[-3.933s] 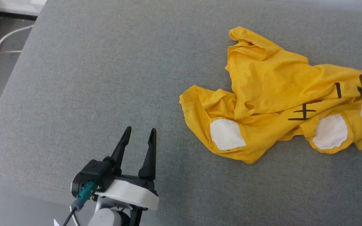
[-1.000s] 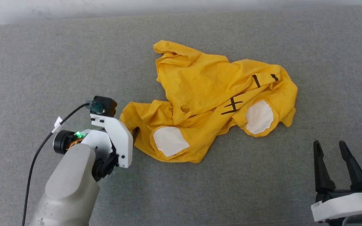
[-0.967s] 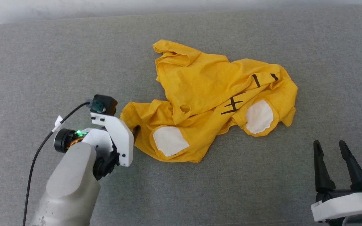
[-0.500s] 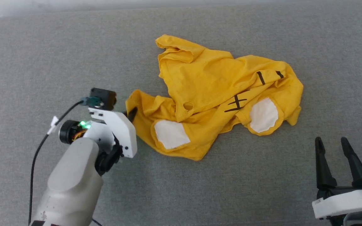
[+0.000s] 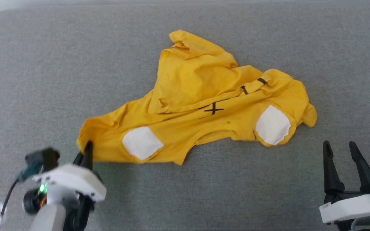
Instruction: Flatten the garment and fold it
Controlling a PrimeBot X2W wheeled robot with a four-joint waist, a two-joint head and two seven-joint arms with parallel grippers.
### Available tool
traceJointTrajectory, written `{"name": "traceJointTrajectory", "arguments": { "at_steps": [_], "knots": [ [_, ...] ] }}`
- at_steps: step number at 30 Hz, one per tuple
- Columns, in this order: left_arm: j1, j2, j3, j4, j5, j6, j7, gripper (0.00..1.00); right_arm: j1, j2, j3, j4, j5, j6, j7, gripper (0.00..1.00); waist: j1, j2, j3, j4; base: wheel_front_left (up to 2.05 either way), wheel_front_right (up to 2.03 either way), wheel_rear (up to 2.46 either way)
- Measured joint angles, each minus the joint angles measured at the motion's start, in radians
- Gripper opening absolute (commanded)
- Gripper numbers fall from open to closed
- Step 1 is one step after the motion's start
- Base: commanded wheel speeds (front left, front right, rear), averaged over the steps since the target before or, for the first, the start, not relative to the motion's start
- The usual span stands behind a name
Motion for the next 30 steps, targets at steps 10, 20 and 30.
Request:
{"name": "traceJointTrajectory", "arguments": {
  "at_steps": [10,20,30],
  "knots": [
    [0.166,0.001,0.044,-0.082,0.049,0.147,-0.044,0.00,-0.009,0.000,0.003,0.024,0.000,0.000,-0.005,1.00,0.0000,0.0000,-0.004,0.013,0.00,0.00,0.00],
    [0.162,-0.019,0.038,-0.165,0.050,0.140,-0.114,1.00,-0.013,0.000,0.023,0.020,-0.014,0.000,0.016,1.00,-0.0001,0.0000,-0.032,0.010,0.00,0.00,0.00],
    [0.163,-0.066,0.005,-0.281,0.072,0.141,-0.207,1.00,-0.103,-0.002,0.191,-0.013,-0.195,0.000,0.309,1.00,0.0000,0.0000,-0.027,0.025,0.00,0.00,0.00]
  ]
}}
